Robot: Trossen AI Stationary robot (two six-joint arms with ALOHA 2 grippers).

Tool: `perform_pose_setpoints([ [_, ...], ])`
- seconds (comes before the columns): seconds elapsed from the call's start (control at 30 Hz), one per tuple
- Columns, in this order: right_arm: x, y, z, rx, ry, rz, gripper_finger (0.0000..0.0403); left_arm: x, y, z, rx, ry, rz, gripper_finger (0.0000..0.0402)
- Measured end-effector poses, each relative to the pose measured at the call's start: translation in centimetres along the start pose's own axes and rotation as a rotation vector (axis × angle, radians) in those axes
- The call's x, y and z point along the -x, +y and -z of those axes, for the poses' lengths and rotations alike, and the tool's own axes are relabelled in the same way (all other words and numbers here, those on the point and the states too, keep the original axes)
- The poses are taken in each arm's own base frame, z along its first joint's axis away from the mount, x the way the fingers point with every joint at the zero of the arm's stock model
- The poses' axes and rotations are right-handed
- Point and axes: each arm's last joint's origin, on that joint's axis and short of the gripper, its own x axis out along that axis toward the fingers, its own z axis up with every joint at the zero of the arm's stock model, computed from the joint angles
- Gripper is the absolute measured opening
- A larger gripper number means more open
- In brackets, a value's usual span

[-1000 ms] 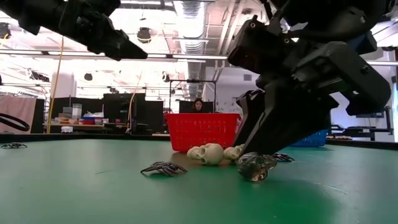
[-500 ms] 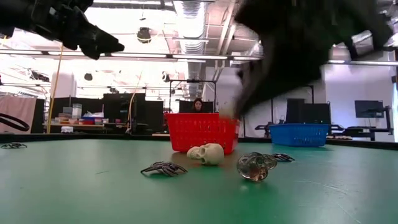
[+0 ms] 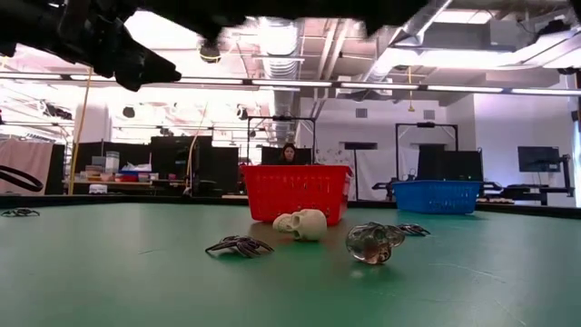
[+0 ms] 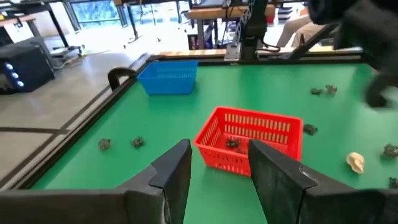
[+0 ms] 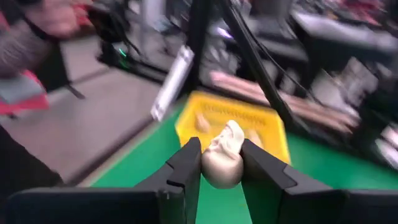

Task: Sort Halloween decoration
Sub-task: Put the white skull toy into the yellow bin, then put the black spider toy into the red bin

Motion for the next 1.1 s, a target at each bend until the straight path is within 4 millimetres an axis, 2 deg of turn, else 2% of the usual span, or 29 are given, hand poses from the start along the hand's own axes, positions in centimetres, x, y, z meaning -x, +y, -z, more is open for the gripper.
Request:
perform_pose_setpoints([
  [0.1, -4.0, -1.4, -0.4, 0.018, -0.089, -0.088, 0.0128, 0.0, 0.0, 0.0, 0.001, 0.004, 0.001, 0.0151],
  [0.23, -8.3, -3.0, 0.7, -0.003, -0.131, -0.183, 0.0126, 0.0, 0.0, 0.1, 0.003, 0.012, 0.016, 0.0151],
  [0.4, -11.7, -4.8, 1.8, -0.019, -0.174, -0.182, 0.0127, 0.0, 0.0, 0.4, -0.007, 0.04, -0.003, 0.0151],
  [0.53, -13.7, -5.8, 4.3, -0.063, -0.178, -0.171, 0.0127, 0.0, 0.0, 0.6, -0.032, 0.058, -0.014, 0.0151],
  [0.67, -14.8, -6.6, 6.3, -0.088, -0.186, -0.157, 0.0128, 0.0, 0.0, 0.6, -0.036, 0.063, -0.014, 0.0151],
  [0.8, -14.9, -7.0, 7.1, -0.098, -0.179, -0.029, 0.0139, 0.0, 0.0, 0.7, -0.039, 0.069, -0.014, 0.0151],
  [1.1, -14.9, -6.9, 6.6, -0.1, -0.154, -0.026, 0.024, 0.1, 0.0, 0.8, -0.059, 0.085, -0.012, 0.0151],
])
